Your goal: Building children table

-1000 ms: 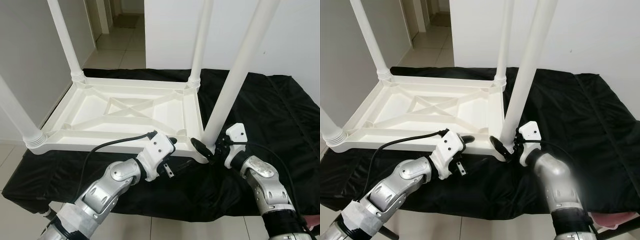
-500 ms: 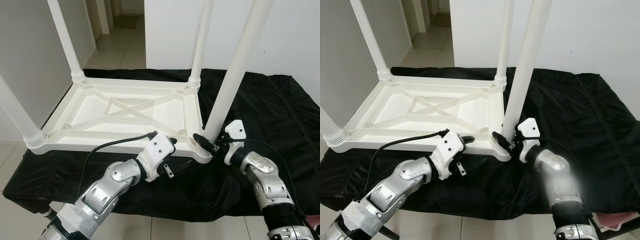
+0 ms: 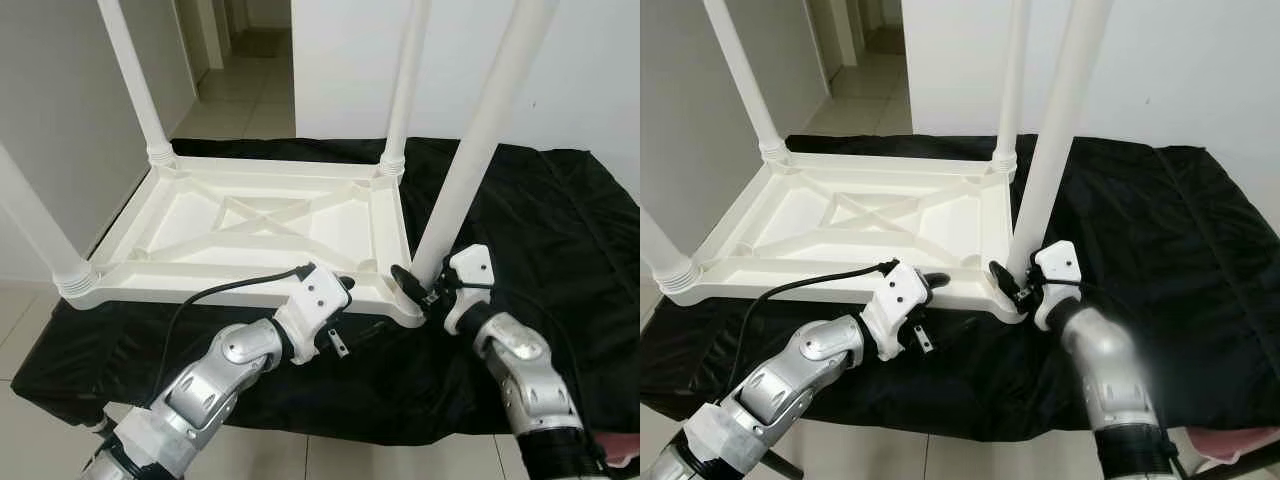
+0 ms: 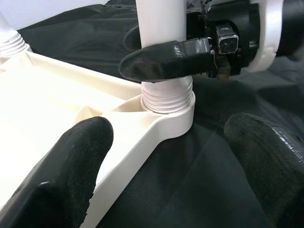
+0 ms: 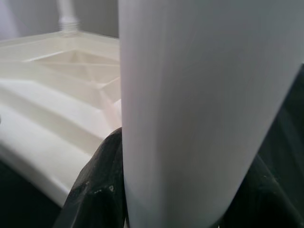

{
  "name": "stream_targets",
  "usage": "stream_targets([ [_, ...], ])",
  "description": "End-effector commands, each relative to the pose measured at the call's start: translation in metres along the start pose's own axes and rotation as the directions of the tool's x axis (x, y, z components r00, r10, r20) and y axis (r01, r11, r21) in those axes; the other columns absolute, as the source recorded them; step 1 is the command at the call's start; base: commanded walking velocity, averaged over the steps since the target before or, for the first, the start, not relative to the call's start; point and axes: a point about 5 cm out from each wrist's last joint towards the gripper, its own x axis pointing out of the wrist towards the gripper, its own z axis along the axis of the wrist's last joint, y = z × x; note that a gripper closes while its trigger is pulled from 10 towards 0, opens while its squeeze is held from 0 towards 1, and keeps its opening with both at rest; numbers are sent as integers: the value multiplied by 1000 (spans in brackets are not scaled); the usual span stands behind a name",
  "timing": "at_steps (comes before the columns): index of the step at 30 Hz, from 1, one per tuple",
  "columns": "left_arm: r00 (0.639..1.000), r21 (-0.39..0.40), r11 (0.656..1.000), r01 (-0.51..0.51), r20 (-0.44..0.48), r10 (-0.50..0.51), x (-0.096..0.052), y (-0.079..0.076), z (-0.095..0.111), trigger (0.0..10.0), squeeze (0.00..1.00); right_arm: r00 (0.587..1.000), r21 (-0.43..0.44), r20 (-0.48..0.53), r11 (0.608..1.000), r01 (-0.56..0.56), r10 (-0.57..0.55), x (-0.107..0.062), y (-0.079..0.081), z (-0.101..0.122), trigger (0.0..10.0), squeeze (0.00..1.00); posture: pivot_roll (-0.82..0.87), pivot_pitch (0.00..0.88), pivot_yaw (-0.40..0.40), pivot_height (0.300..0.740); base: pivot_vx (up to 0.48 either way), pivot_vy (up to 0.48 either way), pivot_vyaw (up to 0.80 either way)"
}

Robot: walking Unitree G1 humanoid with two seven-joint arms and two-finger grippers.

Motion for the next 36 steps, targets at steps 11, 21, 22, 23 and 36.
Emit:
stream_targets([
  [11,996,-14,996,86,23,-86,-5,-1,2,10000,0,984,101,-43,979,176,-172,-10,33,-6,10000,0,-157,68,97,740,0,0,0],
  [21,998,-46,998,52,28,-51,-13,2,0,10000,0,925,103,-87,920,378,-371,-18,38,-7,10000,0,-153,83,105,740,0,0,0],
  [22,998,-35,998,53,27,-52,-12,2,-1,10000,0,911,103,-100,906,411,-401,-18,40,-8,10000,0,-143,83,102,740,0,0,0],
  [23,998,-35,998,53,27,-52,-12,2,-1,10000,0,911,103,-100,906,411,-401,-18,40,-8,10000,0,-143,83,102,740,0,0,0],
  [36,985,-31,985,170,19,-169,-25,-9,-8,10000,0,819,138,-189,811,568,-541,-8,52,-21,10000,365,-130,45,90,740,0,0,0],
])
